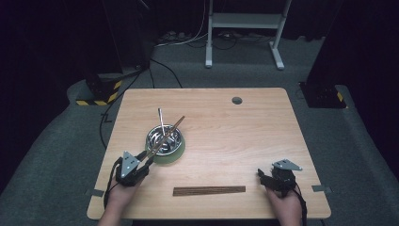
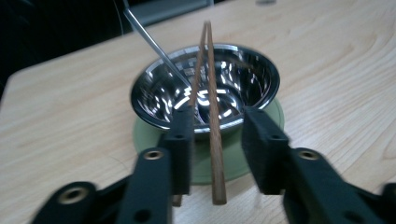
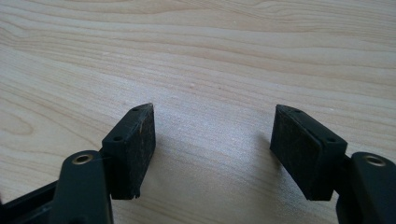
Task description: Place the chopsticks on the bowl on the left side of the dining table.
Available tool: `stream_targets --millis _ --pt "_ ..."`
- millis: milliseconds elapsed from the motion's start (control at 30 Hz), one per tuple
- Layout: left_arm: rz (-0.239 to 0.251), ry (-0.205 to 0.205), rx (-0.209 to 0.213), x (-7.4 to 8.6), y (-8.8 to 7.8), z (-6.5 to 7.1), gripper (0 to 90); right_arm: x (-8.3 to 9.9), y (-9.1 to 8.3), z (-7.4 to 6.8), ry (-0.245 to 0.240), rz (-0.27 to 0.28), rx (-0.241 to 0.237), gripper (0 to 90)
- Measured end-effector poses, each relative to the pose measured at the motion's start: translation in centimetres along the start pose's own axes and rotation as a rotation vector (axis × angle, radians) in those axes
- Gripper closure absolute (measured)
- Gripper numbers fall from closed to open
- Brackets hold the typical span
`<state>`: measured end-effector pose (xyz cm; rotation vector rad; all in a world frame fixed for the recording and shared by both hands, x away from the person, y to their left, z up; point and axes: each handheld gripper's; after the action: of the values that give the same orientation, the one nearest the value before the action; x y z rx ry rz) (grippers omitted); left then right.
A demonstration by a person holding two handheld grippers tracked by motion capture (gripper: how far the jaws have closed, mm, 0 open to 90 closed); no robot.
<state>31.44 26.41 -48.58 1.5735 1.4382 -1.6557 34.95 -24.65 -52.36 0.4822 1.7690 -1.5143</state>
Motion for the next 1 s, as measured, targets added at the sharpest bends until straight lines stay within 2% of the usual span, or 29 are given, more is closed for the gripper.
stream_targets --millis 33,67,133,200,267,367,433,533,567,600,633,700,767,800,867,933,1000 --pt "0.012 -0.023 -0.004 0.2 -0.5 -0.3 54.6 0.0 -0.1 0.1 -0.003 -0.007 -0.003 30.7" --pt "0.015 -0.045 0.011 0.5 -0.8 -0.7 50.1 0.0 0.0 0.0 -0.002 -0.005 -0.002 30.7" --pt "-0.002 -0.07 0.029 1.2 -1.1 -1.2 42.1 0.0 0.0 0.0 0.0 0.0 0.0 30.7" --pt "-0.03 -0.095 0.031 1.9 -1.0 -1.2 36.4 0.0 0.0 0.0 -0.005 0.002 0.001 30.8" --pt "-0.043 -0.101 0.04 2.0 -0.7 -0.9 33.7 0.0 -0.1 0.0 0.003 -0.008 -0.005 30.8" --pt "-0.059 -0.054 0.044 2.0 0.2 0.0 33.3 0.0 -0.1 0.0 0.004 -0.008 -0.005 30.8" --pt "-0.079 -0.046 0.035 2.0 0.7 0.3 35.9 0.0 0.0 0.1 0.001 -0.007 -0.004 30.8" --pt "-0.09 -0.069 0.007 2.0 1.5 0.6 40.3 -0.1 0.0 0.1 -0.002 -0.008 -0.005 30.8" --pt "-0.094 -0.06 -0.007 1.9 1.6 0.8 43.8 -0.1 0.0 0.1 0.0 -0.008 -0.005 30.8" --pt "-0.088 -0.075 -0.013 1.9 1.7 1.0 48.4 -0.1 0.0 0.1 0.0 -0.008 -0.005 30.9" --pt "-0.084 -0.079 -0.014 1.9 1.8 1.1 49.4 -0.1 0.0 0.1 -0.002 -0.008 -0.005 30.8" --pt "-0.09 -0.059 -0.031 1.9 1.9 1.1 53.1 -0.1 0.0 0.1 -0.003 -0.009 -0.007 30.8" --pt "-0.09 -0.066 -0.037 2.0 2.0 1.1 55.3 -0.1 -0.1 0.1 -0.002 -0.009 -0.009 30.8" --pt "-0.089 -0.046 -0.033 2.1 2.0 1.0 58.2 0.0 0.0 0.1 -0.002 -0.004 -0.009 30.8" --pt "-0.09 -0.038 -0.03 2.2 2.1 1.0 61.6 0.0 0.0 0.1 -0.003 -0.001 -0.008 30.8" --pt "-0.082 -0.055 -0.025 2.2 2.1 1.0 66.0 -0.1 -0.1 0.1 -0.003 -0.011 -0.013 30.8" --pt "-0.072 -0.043 -0.014 2.2 1.9 0.8 71.6 -0.1 0.0 0.1 -0.003 -0.009 -0.012 30.8"
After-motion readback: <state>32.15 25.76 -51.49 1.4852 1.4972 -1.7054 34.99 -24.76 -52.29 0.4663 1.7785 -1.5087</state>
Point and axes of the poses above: each handheld gripper's, and its own axes: y roughly forward along the jaws, x roughly out of its underside, z roughly to its right, and after that the axes turned 4 degrees about y, right-handed
